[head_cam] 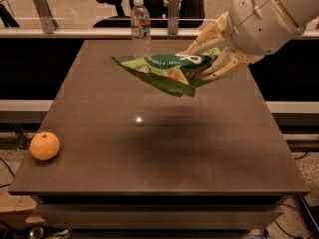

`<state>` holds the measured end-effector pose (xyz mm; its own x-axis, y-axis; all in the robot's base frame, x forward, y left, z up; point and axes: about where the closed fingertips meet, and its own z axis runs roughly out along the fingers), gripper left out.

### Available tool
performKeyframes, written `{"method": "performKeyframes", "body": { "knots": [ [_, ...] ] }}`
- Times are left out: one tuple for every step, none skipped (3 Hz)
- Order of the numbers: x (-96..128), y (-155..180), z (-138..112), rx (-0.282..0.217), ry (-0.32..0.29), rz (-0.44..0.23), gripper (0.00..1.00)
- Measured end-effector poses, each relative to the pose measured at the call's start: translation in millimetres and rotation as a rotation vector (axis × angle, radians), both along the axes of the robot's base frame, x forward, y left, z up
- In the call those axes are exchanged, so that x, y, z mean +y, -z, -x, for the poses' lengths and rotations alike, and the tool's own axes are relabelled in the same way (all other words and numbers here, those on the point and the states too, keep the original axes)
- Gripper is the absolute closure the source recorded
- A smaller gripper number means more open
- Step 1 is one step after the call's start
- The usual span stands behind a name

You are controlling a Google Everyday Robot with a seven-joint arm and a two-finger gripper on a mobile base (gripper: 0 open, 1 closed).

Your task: Move green rice chip bag near orange

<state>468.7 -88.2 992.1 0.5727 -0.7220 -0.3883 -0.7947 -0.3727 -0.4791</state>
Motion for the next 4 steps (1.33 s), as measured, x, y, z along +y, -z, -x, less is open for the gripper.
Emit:
{"method": "performKeyframes", "body": {
  "knots": [
    [19,9,4,0.065,-0.073,-0.064,1.0],
    [36,17,8,0.119,-0.133,-0.115,1.0],
    [51,23,10,0.158,-0.183,-0.163,1.0],
    [64,29,5,0.191,-0.223,-0.213,1.0]
  ]
}}
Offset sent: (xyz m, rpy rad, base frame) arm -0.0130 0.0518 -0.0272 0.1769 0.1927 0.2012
